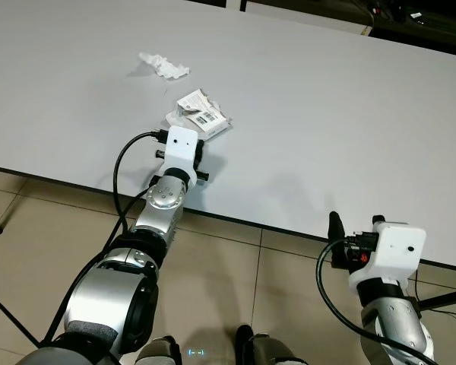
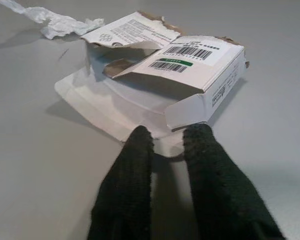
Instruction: Picking trash to rubbish bin
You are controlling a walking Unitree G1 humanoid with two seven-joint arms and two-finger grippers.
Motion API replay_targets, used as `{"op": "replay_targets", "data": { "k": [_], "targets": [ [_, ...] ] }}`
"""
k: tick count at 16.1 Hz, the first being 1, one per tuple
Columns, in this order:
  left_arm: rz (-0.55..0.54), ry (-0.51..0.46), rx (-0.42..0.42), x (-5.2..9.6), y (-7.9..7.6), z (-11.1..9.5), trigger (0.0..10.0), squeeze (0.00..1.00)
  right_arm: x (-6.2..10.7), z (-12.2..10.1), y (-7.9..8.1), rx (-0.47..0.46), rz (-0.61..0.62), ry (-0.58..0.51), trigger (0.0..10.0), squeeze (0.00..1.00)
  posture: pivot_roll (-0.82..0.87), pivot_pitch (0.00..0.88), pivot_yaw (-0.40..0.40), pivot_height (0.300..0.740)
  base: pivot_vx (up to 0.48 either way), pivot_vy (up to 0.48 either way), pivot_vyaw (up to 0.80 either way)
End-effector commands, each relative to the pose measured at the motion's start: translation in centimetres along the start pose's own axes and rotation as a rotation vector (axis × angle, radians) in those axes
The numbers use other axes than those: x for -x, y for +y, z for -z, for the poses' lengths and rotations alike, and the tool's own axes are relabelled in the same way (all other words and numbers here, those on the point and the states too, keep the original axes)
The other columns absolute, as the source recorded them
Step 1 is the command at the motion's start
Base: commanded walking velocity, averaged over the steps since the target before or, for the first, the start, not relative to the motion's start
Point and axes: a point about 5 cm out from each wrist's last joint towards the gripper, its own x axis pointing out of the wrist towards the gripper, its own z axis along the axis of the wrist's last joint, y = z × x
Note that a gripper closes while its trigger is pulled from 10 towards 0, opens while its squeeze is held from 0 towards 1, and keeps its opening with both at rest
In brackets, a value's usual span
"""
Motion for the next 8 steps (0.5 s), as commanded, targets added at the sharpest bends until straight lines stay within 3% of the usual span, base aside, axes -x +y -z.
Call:
{"op": "replay_targets", "data": {
  "k": [1, 8],
  "targets": [
    [0.006, 0.026, 0.002, 0.4, -0.1, 0.9, 0.0, 0.0, 0.0, 0.3, -0.4, 0.014, 0.013, 0.016, 10.0, 0.0, 0.02, 0.19, -0.09, 0.74, 0.0, 0.0, 0.0],
    [0.0, -0.003, -0.004, 1.5, 0.9, 2.1, 0.0, 0.0, -0.8, 0.2, -0.3, 0.014, 0.003, 0.002, 10.0, 0.0, 0.05, 0.176, -0.087, 0.74, 0.0, 0.0, 0.0]
  ]
}}
